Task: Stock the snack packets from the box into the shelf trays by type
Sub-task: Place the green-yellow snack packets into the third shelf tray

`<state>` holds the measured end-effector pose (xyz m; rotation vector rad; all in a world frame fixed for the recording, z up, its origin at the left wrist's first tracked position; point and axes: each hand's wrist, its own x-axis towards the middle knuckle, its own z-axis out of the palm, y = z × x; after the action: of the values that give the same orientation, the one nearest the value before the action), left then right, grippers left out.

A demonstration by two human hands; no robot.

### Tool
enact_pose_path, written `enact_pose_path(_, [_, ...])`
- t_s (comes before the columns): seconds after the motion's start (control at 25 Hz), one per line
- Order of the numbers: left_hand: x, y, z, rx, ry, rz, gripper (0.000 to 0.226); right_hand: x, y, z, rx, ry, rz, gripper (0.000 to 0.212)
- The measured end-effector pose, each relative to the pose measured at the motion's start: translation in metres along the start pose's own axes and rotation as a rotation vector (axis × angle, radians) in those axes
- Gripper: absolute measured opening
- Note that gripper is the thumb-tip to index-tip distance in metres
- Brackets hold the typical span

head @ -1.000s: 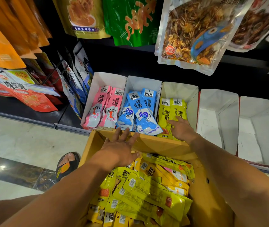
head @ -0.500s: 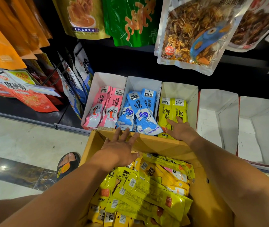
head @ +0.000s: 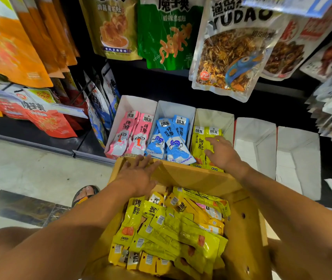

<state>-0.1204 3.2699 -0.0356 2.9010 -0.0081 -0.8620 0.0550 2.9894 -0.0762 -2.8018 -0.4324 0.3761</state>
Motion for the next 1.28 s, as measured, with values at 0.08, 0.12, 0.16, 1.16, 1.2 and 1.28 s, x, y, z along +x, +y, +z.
enact_pose_path(0.08, [-0.013,-0.012,0.004,0.019,0.043,-0.014,0.074,-0.023,-0.014,-0.002,0.098,0.078,-0.043,0.048])
enact_pose_path(0.12, [-0.021,-0.019,0.006,0.024,0.042,-0.026,0.074,-0.035,-0.021,0.0,0.153,0.112,-0.053,0.044])
enact_pose_path(0.16, [-0.028,-0.025,0.008,0.031,0.029,-0.044,0.075,-0.047,-0.028,0.003,0.197,0.135,-0.059,0.039])
enact_pose_path(1.16, [-0.06,-0.055,0.028,0.075,-0.078,-0.13,0.073,-0.161,-0.015,0.168,-0.255,-0.564,0.074,0.027])
enact_pose_path(1.2, [-0.059,-0.055,0.027,0.072,-0.077,-0.129,0.073,-0.161,-0.015,0.166,-0.212,-0.557,0.085,0.023])
enact_pose_path(1.28, [-0.058,-0.055,0.027,0.057,-0.074,-0.131,0.074,-0.159,-0.017,0.162,-0.148,-0.522,0.085,0.017])
